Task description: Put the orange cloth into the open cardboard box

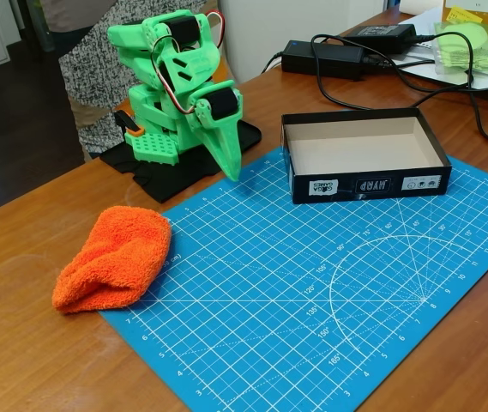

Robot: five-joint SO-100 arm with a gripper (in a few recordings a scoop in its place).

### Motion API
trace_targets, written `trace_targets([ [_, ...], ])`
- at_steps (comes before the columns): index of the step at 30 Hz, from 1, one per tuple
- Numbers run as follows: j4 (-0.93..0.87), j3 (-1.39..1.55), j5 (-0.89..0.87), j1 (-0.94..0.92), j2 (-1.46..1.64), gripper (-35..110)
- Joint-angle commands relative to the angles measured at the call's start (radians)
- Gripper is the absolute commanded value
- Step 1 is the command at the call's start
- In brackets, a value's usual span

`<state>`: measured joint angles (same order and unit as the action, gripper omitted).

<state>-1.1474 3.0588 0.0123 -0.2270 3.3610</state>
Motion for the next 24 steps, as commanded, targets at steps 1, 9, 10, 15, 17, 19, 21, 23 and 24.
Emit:
trace_targets([
  [1, 0.025, -0.071, 0.060, -0.092, 0.015, 2],
  [9, -0.202, -0.655, 0.107, -0.181, -0.124, 14],
  [10, -0.227, -0.775, 0.095, -0.184, -0.213, 15],
  [15, -0.445, -1.373, 0.144, -0.308, -0.687, 19],
  [17, -0.428, -1.385, 0.186, -0.399, -0.699, 20],
  [19, -0.416, -1.338, 0.265, -0.449, -0.687, 20],
  [21, -0.403, -1.273, 0.370, -0.463, -0.692, 21],
  [23, -0.403, -1.227, 0.479, -0.477, -0.726, 21],
  [24, -0.405, -1.212, 0.523, -0.497, -0.747, 21],
])
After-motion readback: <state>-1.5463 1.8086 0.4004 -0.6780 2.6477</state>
